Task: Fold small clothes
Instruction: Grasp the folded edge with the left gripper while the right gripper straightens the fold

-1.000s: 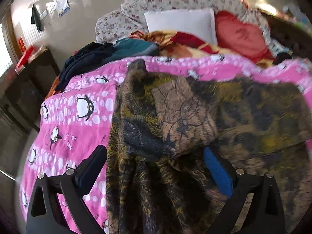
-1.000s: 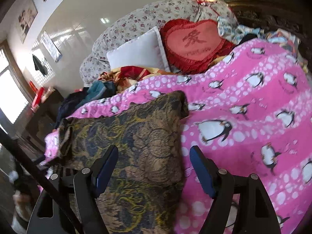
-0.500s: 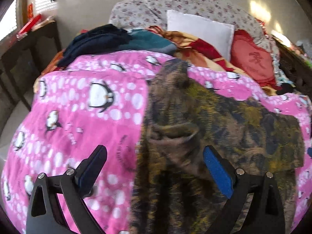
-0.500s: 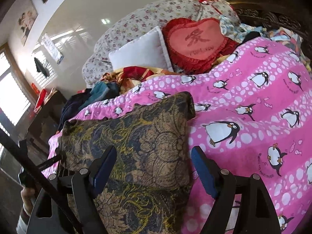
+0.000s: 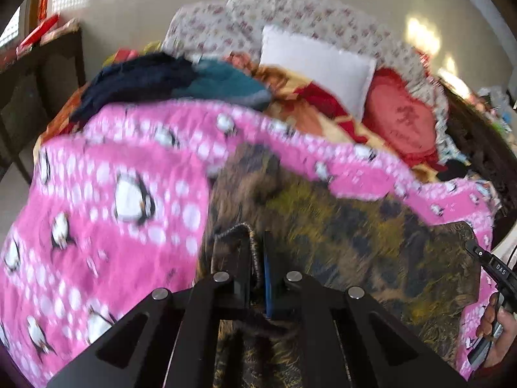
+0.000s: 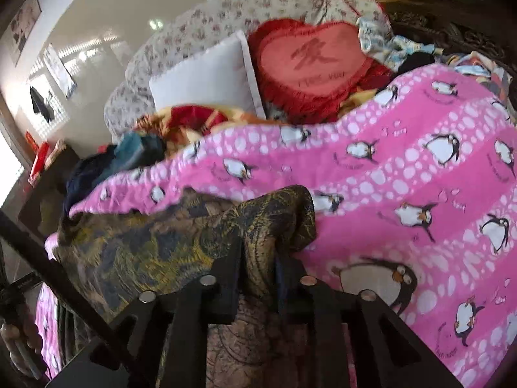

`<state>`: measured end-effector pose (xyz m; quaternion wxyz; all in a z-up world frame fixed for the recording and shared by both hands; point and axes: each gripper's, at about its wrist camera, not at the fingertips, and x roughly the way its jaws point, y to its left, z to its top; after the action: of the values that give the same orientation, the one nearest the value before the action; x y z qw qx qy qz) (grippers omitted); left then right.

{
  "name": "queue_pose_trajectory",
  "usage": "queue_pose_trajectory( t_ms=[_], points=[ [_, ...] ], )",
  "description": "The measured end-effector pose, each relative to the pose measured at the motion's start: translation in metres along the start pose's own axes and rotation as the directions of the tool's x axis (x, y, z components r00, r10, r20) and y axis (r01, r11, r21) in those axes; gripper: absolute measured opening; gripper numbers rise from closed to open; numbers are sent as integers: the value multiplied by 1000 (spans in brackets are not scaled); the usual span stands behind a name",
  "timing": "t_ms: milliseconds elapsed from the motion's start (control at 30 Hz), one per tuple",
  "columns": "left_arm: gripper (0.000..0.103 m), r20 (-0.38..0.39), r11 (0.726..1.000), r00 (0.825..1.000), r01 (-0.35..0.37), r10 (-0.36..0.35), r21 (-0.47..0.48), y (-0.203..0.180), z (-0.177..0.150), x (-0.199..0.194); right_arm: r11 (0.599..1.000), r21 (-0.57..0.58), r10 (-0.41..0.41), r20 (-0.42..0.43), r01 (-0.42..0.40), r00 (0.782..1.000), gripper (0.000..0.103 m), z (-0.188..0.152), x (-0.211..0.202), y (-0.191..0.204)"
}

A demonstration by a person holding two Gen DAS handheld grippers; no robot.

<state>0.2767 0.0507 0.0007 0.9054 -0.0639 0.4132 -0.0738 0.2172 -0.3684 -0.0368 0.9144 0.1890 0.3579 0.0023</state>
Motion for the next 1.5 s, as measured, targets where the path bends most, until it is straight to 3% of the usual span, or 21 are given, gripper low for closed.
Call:
queue_pose_trajectory(
  t_ms=[133,267,333,367,400,467,500,533,600,633,733,800,833,1000,1067,1100,1200,1367,1500],
  points=[
    [6,61,1000,998,-10,8,29,9,-1,-14,999,-37,22,93,-18,995,15,1,-23,8],
    [7,-10,998,999,-53,54,20,21,-24,16,998,-28,-59,38,60,998,16,-11,8,3],
    [11,-52,998,997,-62,64,32,23,-38,29,997,11,-79,20,79,997,20,-15,19,-7],
    [13,-41,995,996,-79,81,56,21,-43,28,996,23,-81,14,81,997,30,-15,19,-10],
    [17,-31,994,996,-86,89,72,19,-46,25,996,40,-85,12,84,996,38,-15,15,-13],
    [38,-15,989,993,-111,113,99,19,-48,13,994,59,-95,21,93,995,42,-11,-2,-15],
    [58,-12,990,994,-106,108,94,21,-48,9,994,57,-96,30,94,995,43,-10,-9,-15],
    [68,1,992,995,-98,98,74,26,-46,1,995,45,-94,46,92,995,45,-9,-18,-12],
    [68,48,992,992,-116,114,39,34,-42,-13,998,17,-64,70,63,996,60,-9,-33,-3],
    [68,67,991,990,-127,124,33,35,-40,-19,999,-8,-30,76,31,997,60,-11,-40,5],
    [71,84,994,991,-107,104,28,28,-32,-26,996,-90,25,43,-21,999,59,-19,-40,30],
    [71,71,993,992,-110,107,48,17,-29,-19,983,-176,44,-6,-44,999,29,-29,-30,53],
    [71,62,991,991,-122,118,52,12,-28,-12,979,-199,39,-20,-42,999,24,-33,-26,59],
    [72,-48,984,983,-180,179,-10,19,-25,37,965,-263,-37,-99,10,994,22,-63,-3,67],
    [81,-88,985,982,-170,167,-34,26,-27,52,968,-247,-80,-103,52,991,17,-72,1,53],
    [86,-85,983,981,-179,174,-50,29,-27,52,975,-219,-62,-127,33,990,17,-73,6,43],
    [86,-76,984,983,-172,168,-42,28,-28,40,980,-199,-47,-153,16,987,17,-72,1,36],
    [86,-12,989,989,-145,145,9,22,-43,-1,973,-220,-93,-71,75,993,30,-70,-41,36],
    [86,-50,992,991,-122,124,32,16,-59,3,977,-184,-117,-57,105,991,31,-69,-46,26]
  ],
)
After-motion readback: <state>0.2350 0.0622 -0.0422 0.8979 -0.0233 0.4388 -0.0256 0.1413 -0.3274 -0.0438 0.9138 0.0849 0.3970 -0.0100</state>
